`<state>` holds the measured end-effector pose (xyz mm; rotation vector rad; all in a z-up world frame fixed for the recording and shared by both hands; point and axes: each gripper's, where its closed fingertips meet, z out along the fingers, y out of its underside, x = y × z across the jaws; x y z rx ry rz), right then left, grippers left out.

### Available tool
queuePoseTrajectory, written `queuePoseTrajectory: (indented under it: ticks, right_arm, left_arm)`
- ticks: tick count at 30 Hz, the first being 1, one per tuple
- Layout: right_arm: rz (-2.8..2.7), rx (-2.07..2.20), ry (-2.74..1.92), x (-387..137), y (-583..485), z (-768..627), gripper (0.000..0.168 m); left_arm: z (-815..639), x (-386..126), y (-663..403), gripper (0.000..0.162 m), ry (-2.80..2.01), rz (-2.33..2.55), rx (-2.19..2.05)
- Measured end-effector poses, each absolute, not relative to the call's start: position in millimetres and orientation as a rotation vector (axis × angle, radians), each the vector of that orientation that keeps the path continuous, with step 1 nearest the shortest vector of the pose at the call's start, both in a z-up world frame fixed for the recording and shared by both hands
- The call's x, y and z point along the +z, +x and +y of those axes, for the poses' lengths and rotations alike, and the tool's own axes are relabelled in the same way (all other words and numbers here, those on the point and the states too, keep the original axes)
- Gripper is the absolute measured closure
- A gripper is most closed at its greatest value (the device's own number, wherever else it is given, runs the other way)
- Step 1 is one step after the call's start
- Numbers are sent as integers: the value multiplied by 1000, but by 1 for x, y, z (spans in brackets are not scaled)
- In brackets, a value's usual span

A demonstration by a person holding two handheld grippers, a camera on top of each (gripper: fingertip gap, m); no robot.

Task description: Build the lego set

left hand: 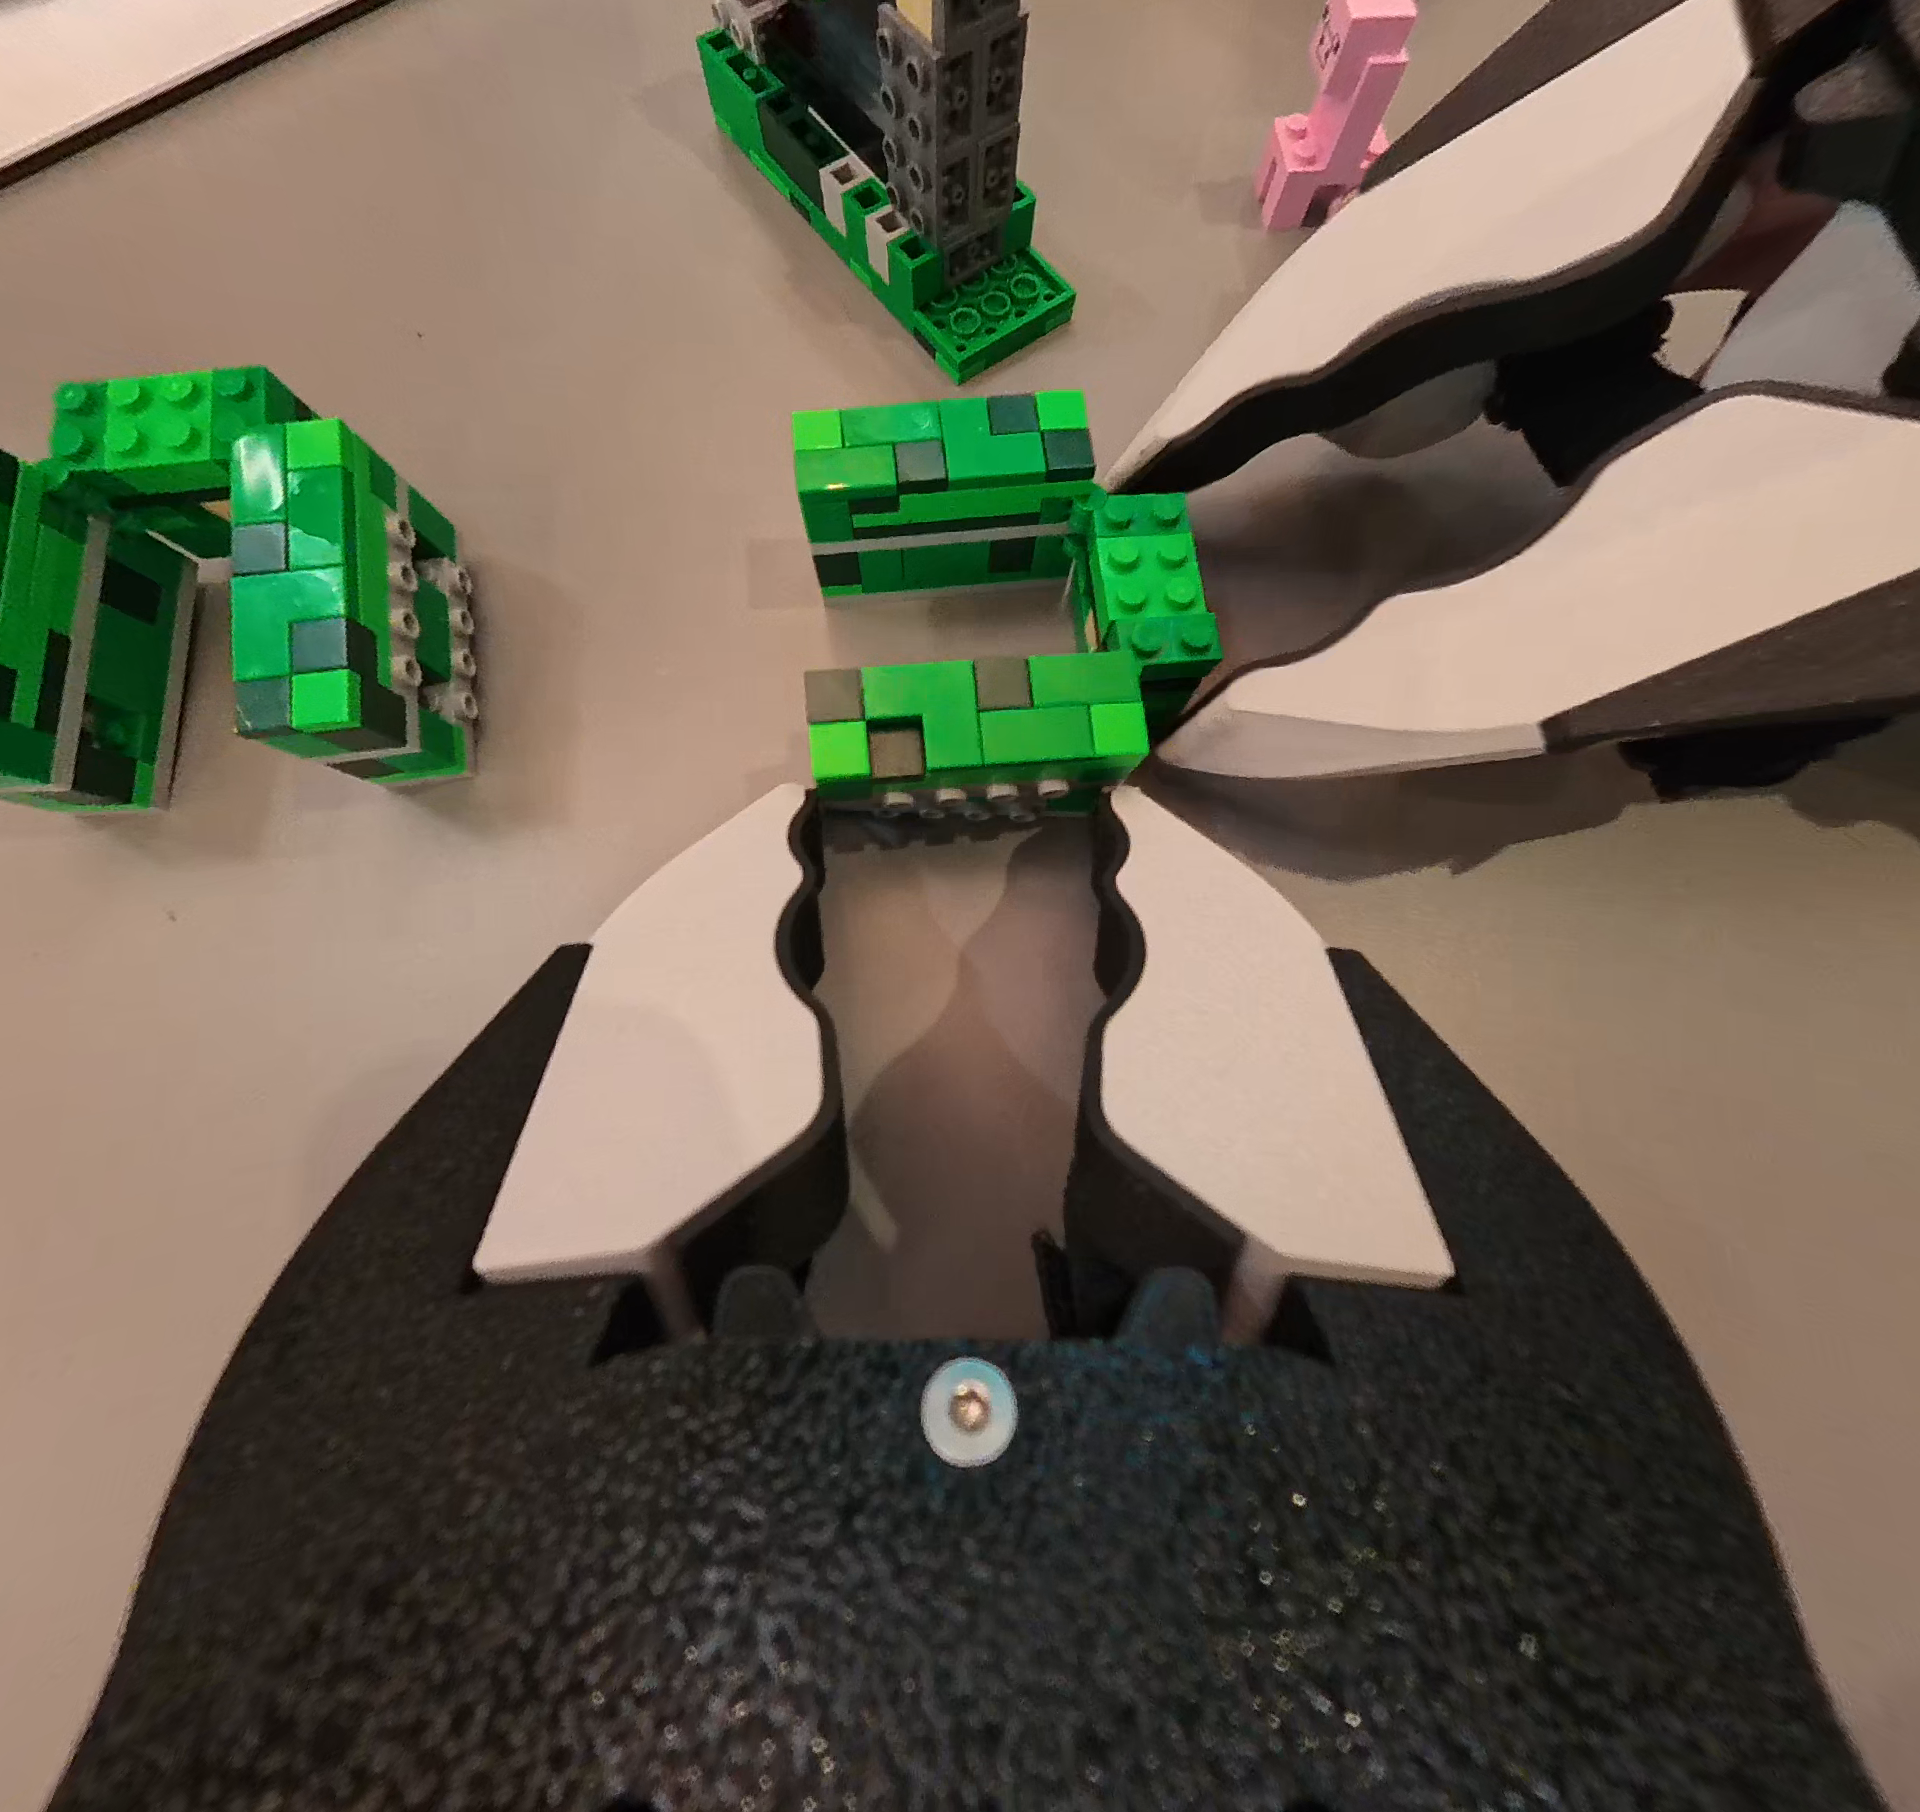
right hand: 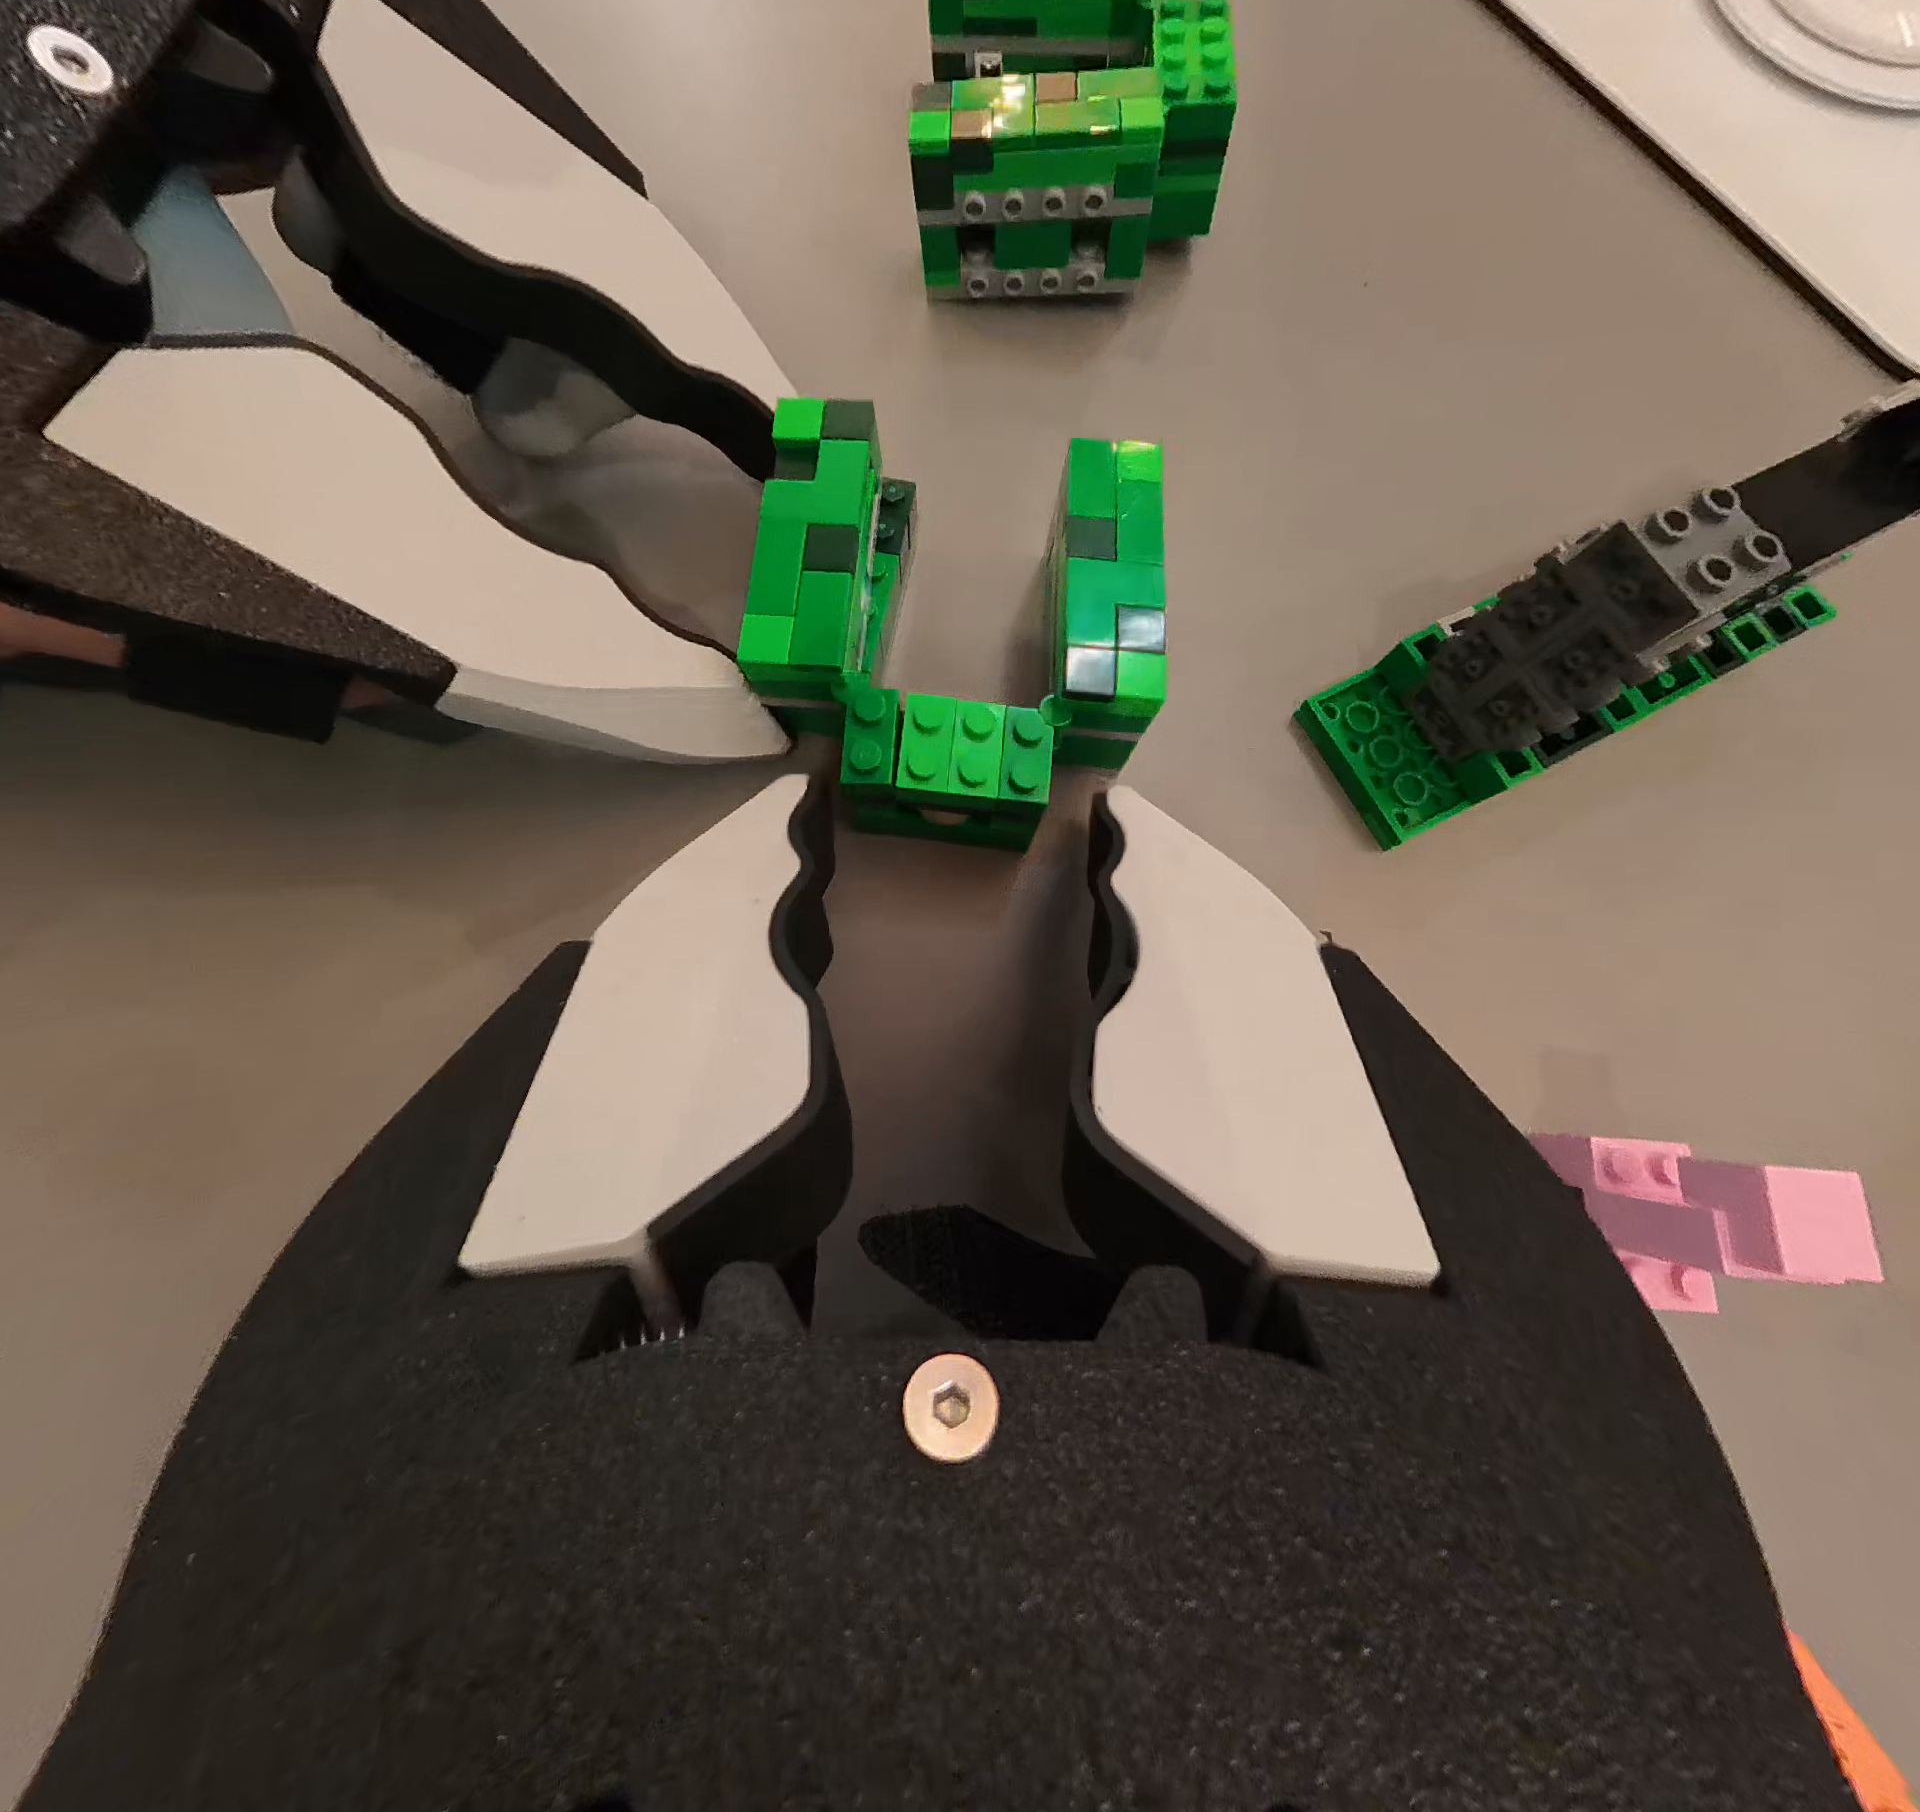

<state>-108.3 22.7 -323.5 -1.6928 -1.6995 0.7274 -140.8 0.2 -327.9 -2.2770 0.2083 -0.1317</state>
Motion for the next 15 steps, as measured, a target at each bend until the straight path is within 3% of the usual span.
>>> queuePoseTrajectory:
  ticks: [15]
  right_arm:
    - [-1695,745,-1706,-324,-111,21,132]
  left_arm:
    - [0,-327,-138,107,-2271,207,-187]
